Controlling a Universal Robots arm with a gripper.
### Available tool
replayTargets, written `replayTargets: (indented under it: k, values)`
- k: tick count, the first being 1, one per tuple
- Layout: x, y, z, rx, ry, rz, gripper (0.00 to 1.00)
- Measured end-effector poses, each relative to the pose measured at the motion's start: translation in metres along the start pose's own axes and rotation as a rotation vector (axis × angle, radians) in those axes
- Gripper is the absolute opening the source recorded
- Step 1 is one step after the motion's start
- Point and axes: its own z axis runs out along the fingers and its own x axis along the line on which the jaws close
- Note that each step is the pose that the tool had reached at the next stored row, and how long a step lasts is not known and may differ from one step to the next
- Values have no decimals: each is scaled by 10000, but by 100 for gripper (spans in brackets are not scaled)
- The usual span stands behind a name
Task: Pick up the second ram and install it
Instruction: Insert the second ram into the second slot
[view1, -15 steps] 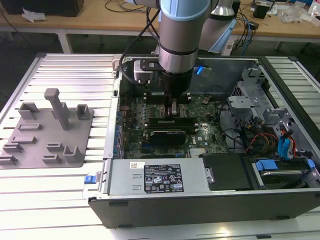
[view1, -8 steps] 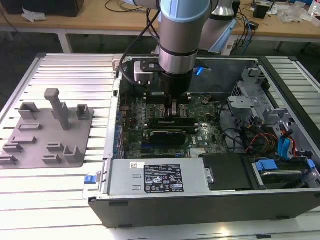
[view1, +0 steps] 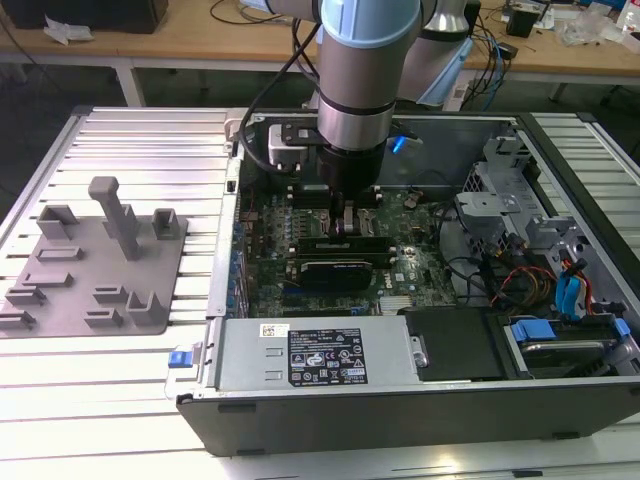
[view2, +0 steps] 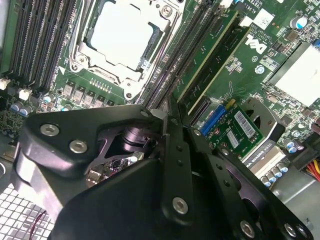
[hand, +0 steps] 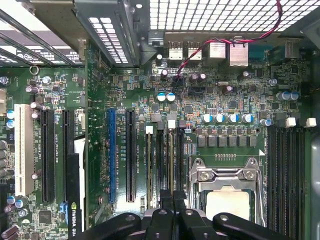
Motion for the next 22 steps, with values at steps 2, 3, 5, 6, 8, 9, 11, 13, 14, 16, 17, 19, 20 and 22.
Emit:
replayTargets:
  k: [2, 3, 5, 6, 8, 9, 11, 13, 14, 16, 17, 19, 20, 22]
  values:
    - [0, 0, 1, 0, 0, 0, 9]
    - [0, 0, 1, 0, 0, 0, 9]
    - [0, 0, 2, 0, -1, 0, 9]
    - [-2, -1, 3, 1, -3, -1, 9]
    - [-7, 1, 2, -1, -4, 0, 9]
    - [-8, 8, 5, -1, -4, 2, 9]
    - [-9, 11, 11, -1, -8, 8, 9]
    - [-9, 11, 12, 0, -14, 35, 9]
    - [-9, 11, 12, 1, -15, 37, 9]
    - [-9, 11, 14, 2, -16, 118, 9]
    - [-10, 10, 15, 4, -18, 118, 9]
    - [-13, 11, 15, 2, -18, 119, 9]
    - [-13, 11, 20, 2, -25, 119, 9]
    - [-13, 11, 24, 3, -26, 119, 9]
